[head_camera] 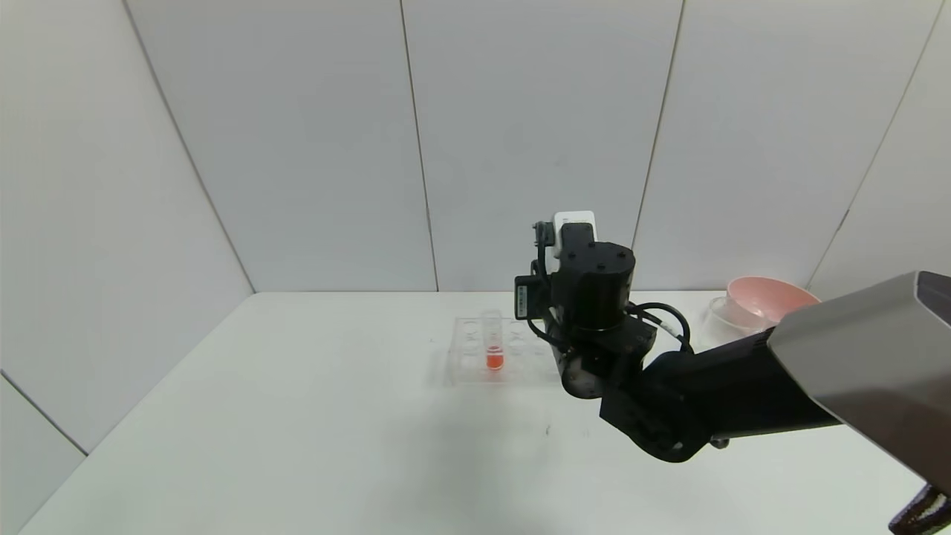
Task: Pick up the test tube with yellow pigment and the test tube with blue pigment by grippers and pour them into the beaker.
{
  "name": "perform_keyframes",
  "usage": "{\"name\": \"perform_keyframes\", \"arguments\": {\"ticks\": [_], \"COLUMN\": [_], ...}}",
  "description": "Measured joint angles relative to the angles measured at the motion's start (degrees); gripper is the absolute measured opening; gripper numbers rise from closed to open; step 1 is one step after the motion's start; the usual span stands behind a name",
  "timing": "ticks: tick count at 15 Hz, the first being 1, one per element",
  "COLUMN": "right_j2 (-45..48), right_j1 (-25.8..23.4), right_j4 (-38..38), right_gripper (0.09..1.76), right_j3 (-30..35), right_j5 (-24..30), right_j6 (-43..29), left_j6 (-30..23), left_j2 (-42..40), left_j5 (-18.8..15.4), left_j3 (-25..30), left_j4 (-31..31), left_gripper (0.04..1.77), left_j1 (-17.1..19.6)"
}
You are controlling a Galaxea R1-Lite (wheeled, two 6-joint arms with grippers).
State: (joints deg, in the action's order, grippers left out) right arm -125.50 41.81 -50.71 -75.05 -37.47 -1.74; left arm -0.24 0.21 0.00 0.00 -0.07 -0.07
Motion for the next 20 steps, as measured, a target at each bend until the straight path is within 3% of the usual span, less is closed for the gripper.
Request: {"name": "perform_keyframes", "arguments": {"ticks": [4,7,9,12,15,18,20], "right_j2": [2.7,7.8,13.0,21.4,29.0,34.1,35.6], "right_j1": [0.2,-1.2,-4.8,-13.4,-25.2,-38.7,-46.0], "right_j4": [0.2,1.1,2.7,7.8,15.1,22.5,27.1], "right_gripper": [0.60,0.60,0.60,0.60,0.60,0.60,0.60], "right_j3": [2.6,8.7,14.1,20.7,25.6,27.8,27.8], "right_j5": [2.1,10.4,17.9,30.3,47.5,63.3,70.6], "right_j6": [0.0,1.0,1.9,2.3,3.5,9.0,13.9], "left_j6": [0.0,0.0,0.0,0.0,0.0,0.0,0.0], "left_j2": [0.0,0.0,0.0,0.0,0.0,0.0,0.0], "left_j5": [0.0,0.0,0.0,0.0,0.0,0.0,0.0], "left_j3": [0.0,0.0,0.0,0.0,0.0,0.0,0.0], "left_j4": [0.0,0.0,0.0,0.0,0.0,0.0,0.0], "left_gripper": [1.76,1.76,1.76,1.76,1.76,1.76,1.76], "left_j1": [0.0,0.0,0.0,0.0,0.0,0.0,0.0]}}
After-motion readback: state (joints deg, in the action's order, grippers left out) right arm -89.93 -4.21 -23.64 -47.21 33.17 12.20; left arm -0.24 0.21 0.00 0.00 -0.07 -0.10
